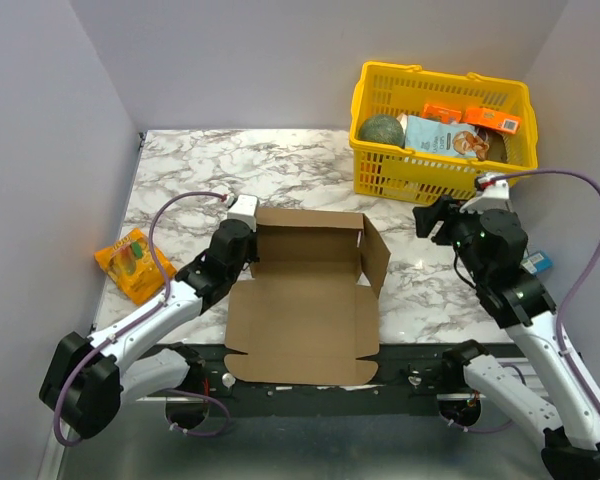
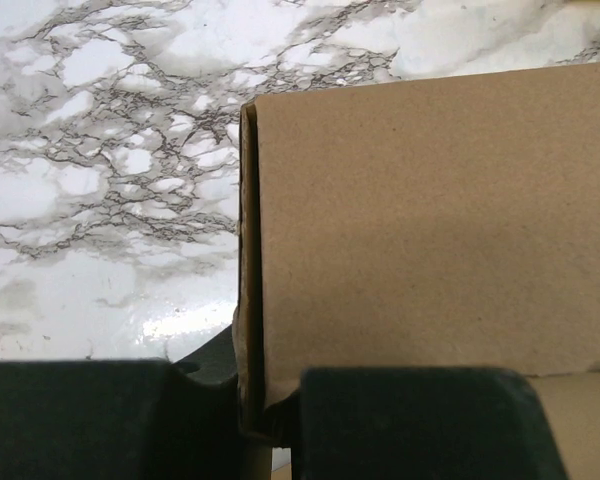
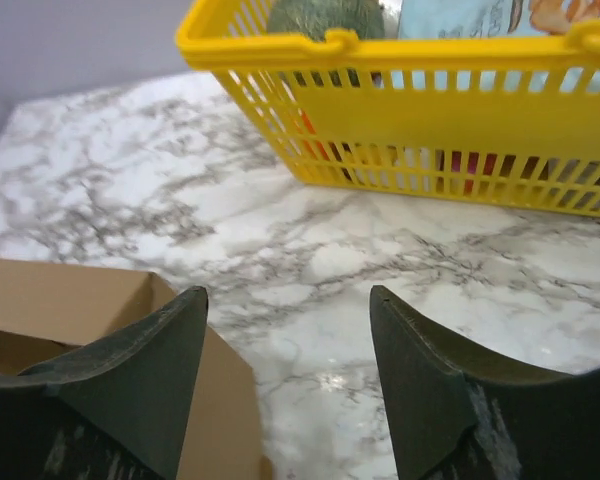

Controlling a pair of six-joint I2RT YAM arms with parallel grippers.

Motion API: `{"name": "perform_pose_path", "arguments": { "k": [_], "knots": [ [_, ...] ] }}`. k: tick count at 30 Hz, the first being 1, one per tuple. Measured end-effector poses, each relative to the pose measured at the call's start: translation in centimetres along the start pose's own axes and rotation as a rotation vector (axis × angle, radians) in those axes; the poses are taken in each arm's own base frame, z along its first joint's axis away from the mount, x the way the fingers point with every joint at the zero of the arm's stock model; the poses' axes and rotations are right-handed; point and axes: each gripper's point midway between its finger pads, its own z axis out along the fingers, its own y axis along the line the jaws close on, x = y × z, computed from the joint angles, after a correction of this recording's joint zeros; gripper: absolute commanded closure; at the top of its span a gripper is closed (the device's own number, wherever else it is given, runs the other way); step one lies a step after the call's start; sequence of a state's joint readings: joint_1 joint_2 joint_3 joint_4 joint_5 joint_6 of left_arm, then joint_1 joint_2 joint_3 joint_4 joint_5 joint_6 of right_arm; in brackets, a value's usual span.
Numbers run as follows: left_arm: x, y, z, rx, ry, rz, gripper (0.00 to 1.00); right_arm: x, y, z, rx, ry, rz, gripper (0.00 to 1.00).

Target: Fold the paper box

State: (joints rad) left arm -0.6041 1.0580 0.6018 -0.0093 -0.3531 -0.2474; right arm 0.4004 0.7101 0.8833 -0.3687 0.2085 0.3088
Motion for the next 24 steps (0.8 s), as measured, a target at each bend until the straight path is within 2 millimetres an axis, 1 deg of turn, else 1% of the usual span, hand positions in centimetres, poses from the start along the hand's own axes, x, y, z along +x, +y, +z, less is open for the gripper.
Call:
{"name": "perform_pose_path", "arguments": {
  "k": [2, 5, 7, 9, 13, 16, 17, 21, 24],
  "knots": [
    [0.0, 0.0, 0.0, 0.001, 0.001, -0.002, 1.0, 2.2, -0.3, 1.1, -0.004, 0.07, -0.031, 0.35],
    [0.1, 0.1, 0.0, -0.001, 0.003, -0.002, 1.0, 7.2, 0.4, 2.0, -0.083, 0.213, -0.06, 0.37],
    [0.1, 0.2, 0.0, -0.003, 0.003, -0.004, 1.0, 10.3, 0.9, 1.7, -0.147, 0.296, -0.06, 0.37],
    [0.2, 0.2, 0.0, -0.004, 0.004, -0.006, 1.0, 12.3, 1.6, 1.3, -0.207, 0.351, -0.053, 0.38],
    [0.3, 0.3, 0.0, -0.007, 0.011, -0.005, 1.0, 14.5, 3.3, 0.4, -0.327, 0.396, -0.042, 0.37],
    [0.4, 0.3, 0.0, -0.007, 0.013, -0.004, 1.0, 15.7, 4.4, -0.1, -0.402, 0.401, -0.044, 0.33],
    [0.4, 0.3, 0.0, -0.006, 0.013, -0.004, 1.0, 16.0, 4.7, -0.1, -0.421, 0.401, -0.046, 0.3],
    [0.4, 0.3, 0.0, -0.005, 0.015, -0.003, 1.0, 17.0, 5.9, 0.4, -0.478, 0.391, -0.063, 0.25],
    [0.5, 0.4, 0.0, -0.007, 0.017, -0.003, 1.0, 17.2, 6.7, 0.9, -0.508, 0.372, -0.076, 0.21]
  ]
}}
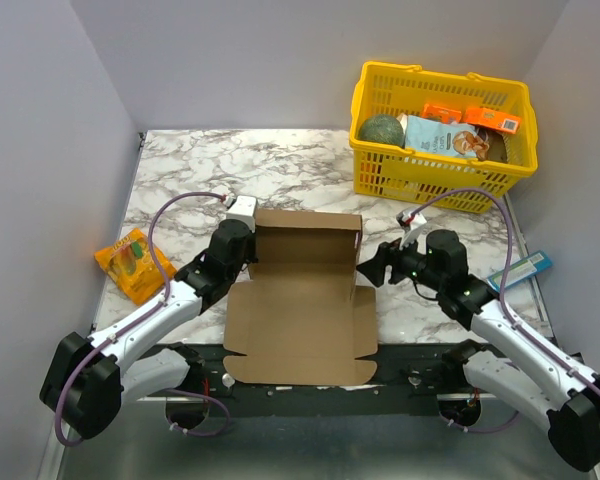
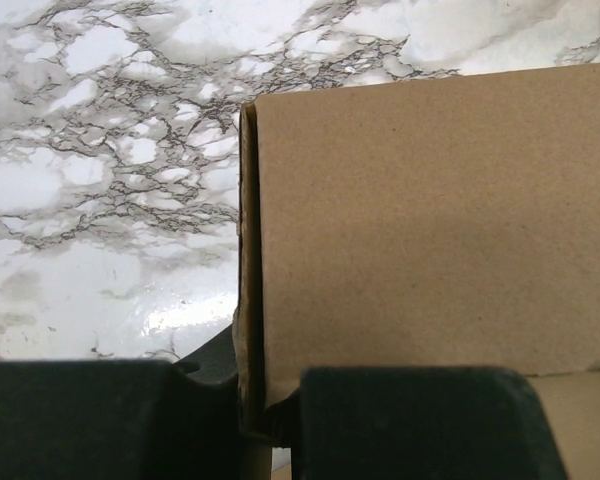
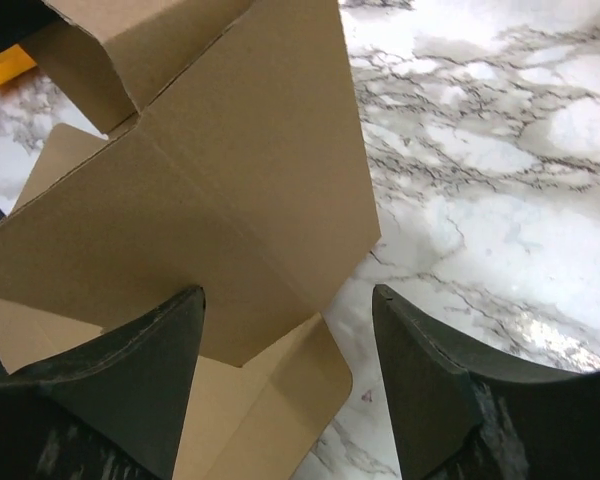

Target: Fold the paper box

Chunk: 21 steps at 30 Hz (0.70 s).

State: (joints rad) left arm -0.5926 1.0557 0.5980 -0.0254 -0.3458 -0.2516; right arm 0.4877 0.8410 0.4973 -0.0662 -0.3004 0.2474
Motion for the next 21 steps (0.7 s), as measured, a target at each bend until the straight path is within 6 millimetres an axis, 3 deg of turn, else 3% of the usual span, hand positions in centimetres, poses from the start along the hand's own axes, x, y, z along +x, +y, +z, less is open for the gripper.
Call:
{"name": "perform_pose_path", "arguments": {
  "k": [4, 13, 21],
  "knots": [
    [0.0, 0.1, 0.0, -0.003, 0.0, -0.002, 1.0, -0.8, 0.4, 1.0, -0.025, -0.051, -0.035, 0.19],
    [0.3, 0.2, 0.0, -0.006, 0.008, 0.005, 1.0, -1.8, -0.7, 3.3, -0.001, -0.129, -0.088, 0.18],
    [0.7, 0.6, 0.1, -0.015, 0.017, 0.006, 1.0, -3.1, -1.4, 5.2, 0.007, -0.194, -0.141, 0.25]
  ]
}}
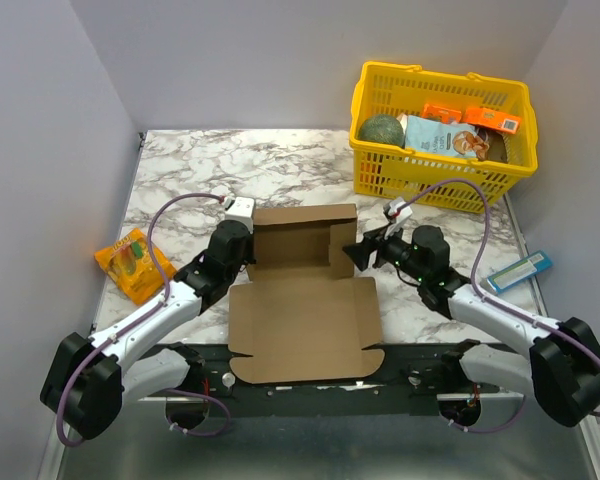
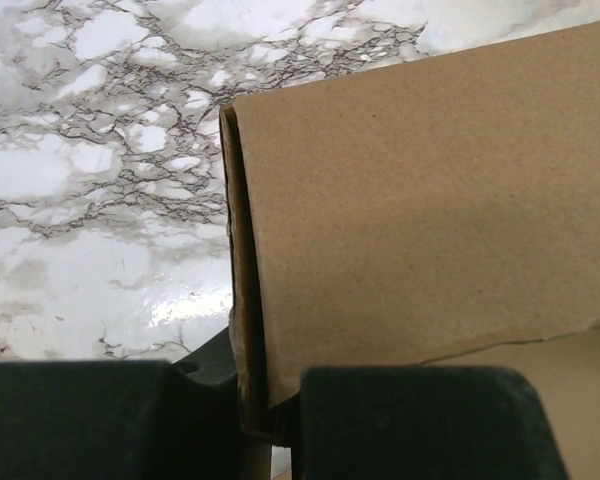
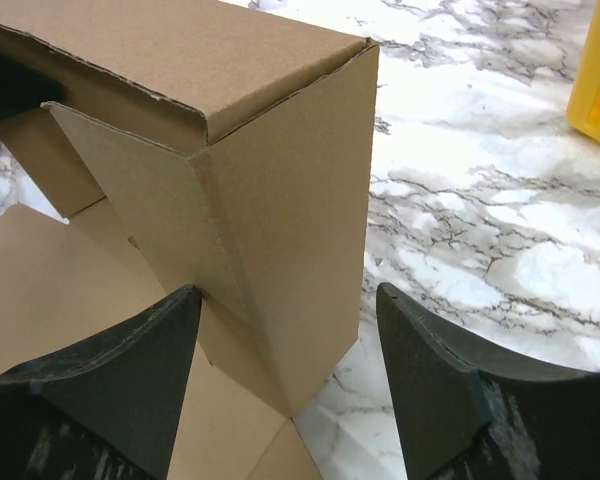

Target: Fold the paper box

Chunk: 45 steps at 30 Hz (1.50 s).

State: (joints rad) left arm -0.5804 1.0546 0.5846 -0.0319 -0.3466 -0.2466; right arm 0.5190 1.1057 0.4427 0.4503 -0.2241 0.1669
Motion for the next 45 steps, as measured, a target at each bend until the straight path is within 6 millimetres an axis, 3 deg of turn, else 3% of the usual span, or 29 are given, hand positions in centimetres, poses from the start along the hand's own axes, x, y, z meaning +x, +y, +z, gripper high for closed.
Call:
{"name": "perform_pose_path", "arguments": {
  "k": [12, 22, 27, 35, 45],
  "knots": [
    [0.0, 0.3, 0.0, -0.007, 0.002, 0.015, 1.0, 0.2, -0.1, 2.7, -0.047, -0.051, -0.049, 0.32],
    [0.2, 0.4, 0.0, -0.011, 0.01, 0.02, 1.0, 0.4, -0.6, 3.6, -0.036, -0.061, -0.056, 0.51],
    [0.2, 0.3, 0.0, -0.01, 0.01, 0.019, 1.0, 0.3, -1.5, 3.8, 0.016, -0.067, -0.048, 0.58],
    [0.6, -0.8, 0.0, 0.014, 0.017, 0.007, 1.0, -0.8, -3.3, 4.4, 0.156, -0.087, -0.04, 0.61],
    [1.3, -1.6, 0.2, 0.016, 0.034, 0.024, 1.0, 0.4, -5.2, 5.2, 0.364, -0.014, -0.071, 0.67]
  ]
}}
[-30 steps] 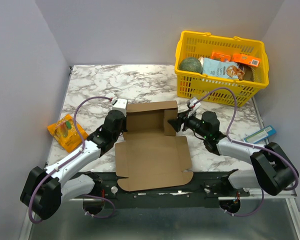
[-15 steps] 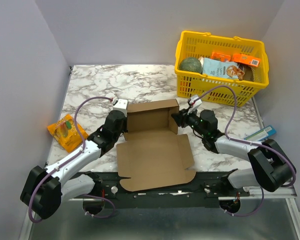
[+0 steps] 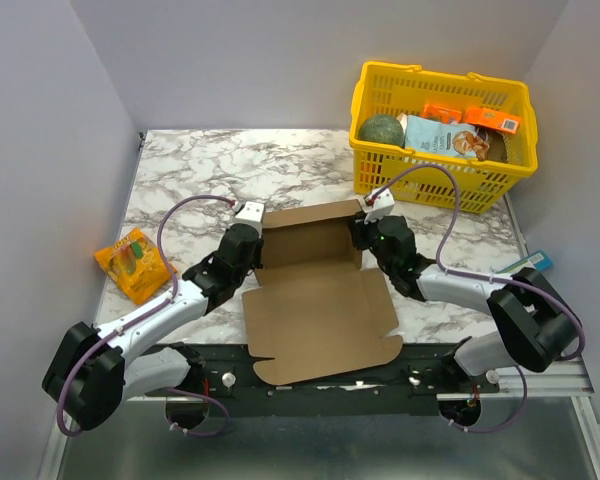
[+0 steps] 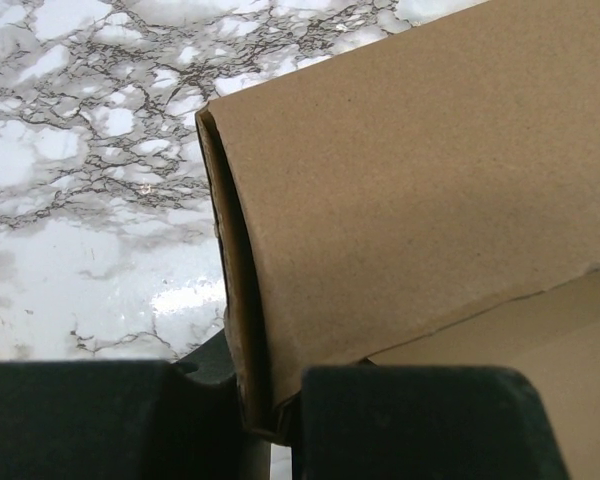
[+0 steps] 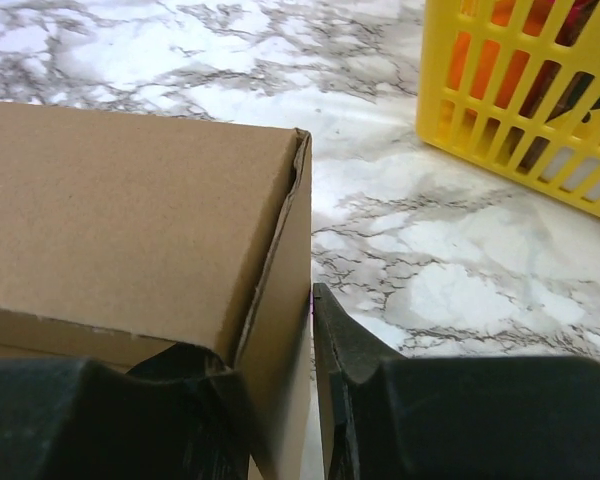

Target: Fold the paper box

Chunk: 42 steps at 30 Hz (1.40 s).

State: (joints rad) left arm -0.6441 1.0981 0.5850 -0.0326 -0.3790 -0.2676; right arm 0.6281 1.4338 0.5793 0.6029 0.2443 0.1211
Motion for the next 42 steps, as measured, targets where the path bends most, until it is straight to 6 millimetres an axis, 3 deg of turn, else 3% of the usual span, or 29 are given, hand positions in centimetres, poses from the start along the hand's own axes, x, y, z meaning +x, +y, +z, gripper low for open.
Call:
{"name": "perform_pose_path", "arguments": {
  "k": [3, 12, 15, 22, 32, 35, 39, 42],
  "knots": [
    [0.0, 0.0, 0.0, -0.002, 0.0, 0.004, 1.0, 0.2, -0.1, 0.1, 0.047, 0.012, -0.024, 0.71],
    [-0.9, 0.1, -0.4, -0.021, -0.004, 0.032, 1.0, 0.4, -0.3, -0.1, 0.13, 0.026, -0.065, 0.72],
    [-1.3, 0.3, -0.6, -0.029, 0.002, 0.046, 1.0, 0.5, -0.3, -0.2, 0.129, 0.032, -0.066, 0.99],
    [-1.8, 1.5, -0.6, -0.051, 0.023, 0.037, 1.0, 0.6, -0.2, -0.6, 0.147, 0.077, -0.016, 0.99],
    [-2.5, 1.2, -1.1, -0.01, 0.032, 0.048, 1.0, 0.2, -0.2, -1.4, 0.194, 0.084, 0.011, 0.99],
    [-2.8, 1.5, -1.3, -0.019, 0.034, 0.044, 1.0, -0.2, 0.1, -0.9, 0.216, 0.075, 0.015, 0.92],
    [-2.8, 1.7, -1.3, -0.026, 0.039, 0.04, 1.0, -0.3, 0.3, -0.9, 0.21, 0.083, 0.019, 0.55],
    [-2.7, 1.9, -1.1, -0.036, 0.056, 0.036, 1.0, -0.2, 0.1, -1.8, 0.198, 0.106, 0.035, 0.46]
  ]
}}
